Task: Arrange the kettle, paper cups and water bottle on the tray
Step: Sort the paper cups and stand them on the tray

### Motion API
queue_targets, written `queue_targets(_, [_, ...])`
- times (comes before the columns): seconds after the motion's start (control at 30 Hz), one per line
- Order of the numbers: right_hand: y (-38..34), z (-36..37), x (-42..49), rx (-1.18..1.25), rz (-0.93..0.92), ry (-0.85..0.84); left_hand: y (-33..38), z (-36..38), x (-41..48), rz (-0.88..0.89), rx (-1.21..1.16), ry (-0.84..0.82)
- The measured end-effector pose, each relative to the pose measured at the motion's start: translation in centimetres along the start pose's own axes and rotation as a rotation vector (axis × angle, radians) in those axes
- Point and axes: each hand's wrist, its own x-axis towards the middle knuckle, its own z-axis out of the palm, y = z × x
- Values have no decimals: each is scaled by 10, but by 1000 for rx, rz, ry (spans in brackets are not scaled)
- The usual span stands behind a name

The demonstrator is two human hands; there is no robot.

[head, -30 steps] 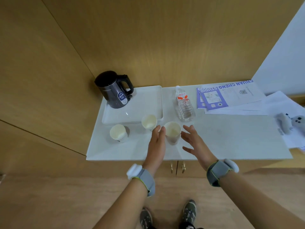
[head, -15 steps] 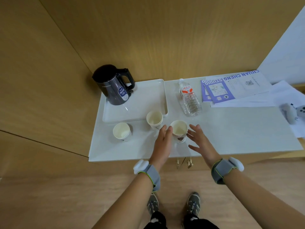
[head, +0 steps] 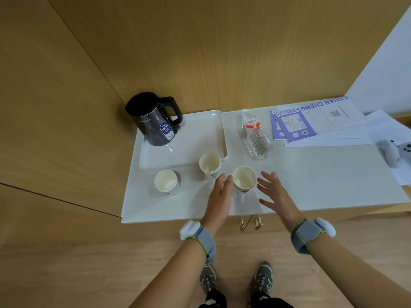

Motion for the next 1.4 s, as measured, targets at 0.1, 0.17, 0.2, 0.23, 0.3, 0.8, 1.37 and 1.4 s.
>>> queue_targets(0.1, [-2,-4,-2,-8,-9,-5,2,-5,-3,-4,-1,5])
queue_targets(0.17, [-3,-7,-1,-16,-18,-11,3,-7,-3,2,-4,14])
queue_targets(0.2, [-4,-7,0,-20,-21,-17,3,-9,-4,5,-7,20])
queue_targets(0.23, [-5,-8,1,-27,-27,-21,4,-10,-4,9,-10,22])
queue_targets(0.3, [-8,-7,2,-45,-41,-29,5,-12,-5,19,-15,26])
queue_targets(0.8, [11,-14,24,-347,-134,-87,33,-15,-14,134,215,56])
queue_targets(1.37, [2,-2,32,-528,-316,-139,40,6,4,61,256,45])
queue_targets(1.4, [1,-2,32,-545,-323,-143,39,6,2,55,242,42])
